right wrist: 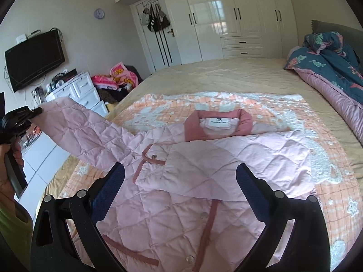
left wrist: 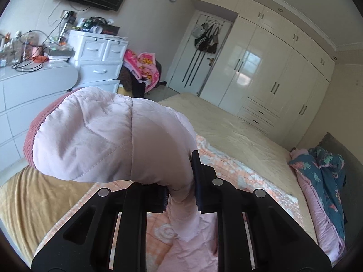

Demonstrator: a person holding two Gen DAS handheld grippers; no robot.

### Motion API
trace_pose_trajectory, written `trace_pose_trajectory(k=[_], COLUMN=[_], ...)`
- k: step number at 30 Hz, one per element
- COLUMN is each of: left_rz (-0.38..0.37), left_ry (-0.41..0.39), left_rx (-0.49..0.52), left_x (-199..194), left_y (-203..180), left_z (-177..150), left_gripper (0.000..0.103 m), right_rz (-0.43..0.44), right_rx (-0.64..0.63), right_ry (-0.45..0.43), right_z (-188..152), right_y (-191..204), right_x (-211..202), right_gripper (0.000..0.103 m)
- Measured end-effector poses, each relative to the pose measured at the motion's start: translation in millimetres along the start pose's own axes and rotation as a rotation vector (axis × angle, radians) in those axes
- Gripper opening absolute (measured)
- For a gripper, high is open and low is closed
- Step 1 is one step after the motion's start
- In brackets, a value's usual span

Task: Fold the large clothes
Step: 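Lift the sleeve with the left tool and carry it across the jacket front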

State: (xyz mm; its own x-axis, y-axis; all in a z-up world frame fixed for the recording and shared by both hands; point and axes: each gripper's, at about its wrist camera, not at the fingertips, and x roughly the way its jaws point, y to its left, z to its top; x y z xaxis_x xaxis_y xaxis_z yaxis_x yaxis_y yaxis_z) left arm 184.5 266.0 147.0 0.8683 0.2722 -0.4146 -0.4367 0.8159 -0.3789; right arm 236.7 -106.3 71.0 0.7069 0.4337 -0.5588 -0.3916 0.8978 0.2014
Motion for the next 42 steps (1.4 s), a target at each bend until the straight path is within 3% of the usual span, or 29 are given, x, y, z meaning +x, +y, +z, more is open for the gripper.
trace_pose_trajectory(k=[4,23,42], left_rz=[-0.022,-0.138,-0.273], left_ry=[-0.002,0.055,0.166], left_rx=[0.041,0.253,0.521], left_x=[-6,1,17], left_y=[-27,-137,-227], left_z=[-4,-53,-155], left_gripper=[0.010,0.009,0.009], right_rz=[-0.039,-0.067,-0.133], right_rx=[0.022,0.147,0.232], right_ry=[-0.007,-0.027,-0.022], right_z=[-5,-31,-47], right_y=[-17,-87,-135], right_x=[-15,-48,-53], right_gripper=[0.098,0.098,0.098])
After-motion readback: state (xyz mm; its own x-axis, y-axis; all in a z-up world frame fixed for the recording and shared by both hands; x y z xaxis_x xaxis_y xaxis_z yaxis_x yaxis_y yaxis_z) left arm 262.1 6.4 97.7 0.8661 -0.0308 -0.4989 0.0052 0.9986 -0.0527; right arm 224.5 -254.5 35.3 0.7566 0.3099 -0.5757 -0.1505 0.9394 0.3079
